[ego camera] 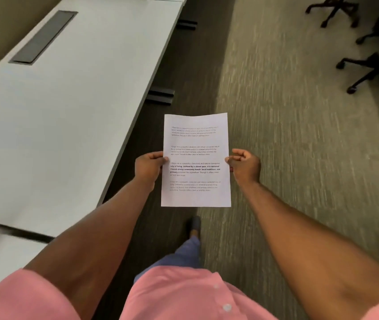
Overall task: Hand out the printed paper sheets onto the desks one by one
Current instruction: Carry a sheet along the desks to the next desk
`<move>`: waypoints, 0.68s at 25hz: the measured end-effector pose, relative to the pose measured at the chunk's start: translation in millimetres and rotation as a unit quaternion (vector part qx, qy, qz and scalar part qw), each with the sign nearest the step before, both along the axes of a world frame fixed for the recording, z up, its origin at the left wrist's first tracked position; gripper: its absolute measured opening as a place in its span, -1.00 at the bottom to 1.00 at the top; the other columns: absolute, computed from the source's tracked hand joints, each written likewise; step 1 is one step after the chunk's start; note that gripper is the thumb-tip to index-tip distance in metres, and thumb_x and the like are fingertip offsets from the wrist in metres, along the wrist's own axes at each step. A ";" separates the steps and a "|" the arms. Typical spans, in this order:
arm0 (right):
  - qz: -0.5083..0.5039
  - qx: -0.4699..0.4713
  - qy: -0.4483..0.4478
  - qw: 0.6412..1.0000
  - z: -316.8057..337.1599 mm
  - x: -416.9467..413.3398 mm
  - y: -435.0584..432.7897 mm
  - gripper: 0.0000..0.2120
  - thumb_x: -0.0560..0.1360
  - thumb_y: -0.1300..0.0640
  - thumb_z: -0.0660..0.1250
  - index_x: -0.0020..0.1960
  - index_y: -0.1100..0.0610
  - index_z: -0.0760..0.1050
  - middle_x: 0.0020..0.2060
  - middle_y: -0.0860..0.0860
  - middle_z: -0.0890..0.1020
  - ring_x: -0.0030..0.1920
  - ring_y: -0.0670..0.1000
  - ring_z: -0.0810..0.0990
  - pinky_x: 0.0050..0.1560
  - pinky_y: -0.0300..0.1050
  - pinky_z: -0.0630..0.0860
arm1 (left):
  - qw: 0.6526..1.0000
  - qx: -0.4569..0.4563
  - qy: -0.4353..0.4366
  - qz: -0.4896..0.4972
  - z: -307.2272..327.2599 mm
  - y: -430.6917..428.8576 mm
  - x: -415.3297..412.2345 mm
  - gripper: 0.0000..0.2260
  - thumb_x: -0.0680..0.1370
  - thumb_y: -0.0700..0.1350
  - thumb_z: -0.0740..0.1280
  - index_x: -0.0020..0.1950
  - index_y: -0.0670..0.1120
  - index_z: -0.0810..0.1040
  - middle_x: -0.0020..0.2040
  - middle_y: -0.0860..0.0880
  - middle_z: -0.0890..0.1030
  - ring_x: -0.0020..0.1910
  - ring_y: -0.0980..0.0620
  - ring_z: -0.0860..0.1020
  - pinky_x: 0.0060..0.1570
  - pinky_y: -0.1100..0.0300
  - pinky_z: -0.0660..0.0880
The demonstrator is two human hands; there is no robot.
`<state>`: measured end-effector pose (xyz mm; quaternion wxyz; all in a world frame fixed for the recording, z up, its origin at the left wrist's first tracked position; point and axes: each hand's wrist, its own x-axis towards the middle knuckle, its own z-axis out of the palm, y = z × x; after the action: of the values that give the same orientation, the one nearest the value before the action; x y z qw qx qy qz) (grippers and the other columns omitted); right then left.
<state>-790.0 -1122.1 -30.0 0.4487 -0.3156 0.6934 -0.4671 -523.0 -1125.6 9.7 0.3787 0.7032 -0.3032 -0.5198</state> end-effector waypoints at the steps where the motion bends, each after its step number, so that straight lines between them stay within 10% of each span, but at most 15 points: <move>1: -0.010 0.004 0.006 1.000 -0.4 -9.6 -22.8 -0.72 0.47 0.37 0.50 0.13 0.19 0.60 -0.18 0.07 0.69 -0.18 0.04 0.69 -0.21 -0.07 0.61 | 1.000 0.004 -0.001 -0.015 -2.4 -30.6 -10.4 -0.90 0.55 -0.19 0.44 0.05 -0.07 0.68 0.01 0.01 0.72 -0.02 0.00 0.71 0.08 -0.06 0.66; 17: -0.085 0.015 0.043 0.995 -27.7 -183.5 -457.9 -0.70 0.43 0.32 0.54 0.14 0.20 0.62 -0.16 0.08 0.72 -0.13 0.10 0.72 0.02 0.13 0.69 | 0.996 0.015 0.003 -0.092 -14.9 -486.1 -177.6 -0.88 0.54 -0.24 0.44 0.06 -0.12 0.68 -0.01 -0.03 0.75 -0.04 0.01 0.73 0.07 -0.03 0.66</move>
<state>-973.6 -1580.0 -57.8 0.3820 -0.2687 0.7429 -0.4796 -700.6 -1611.7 -5.2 0.3196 0.6765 -0.3579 -0.5586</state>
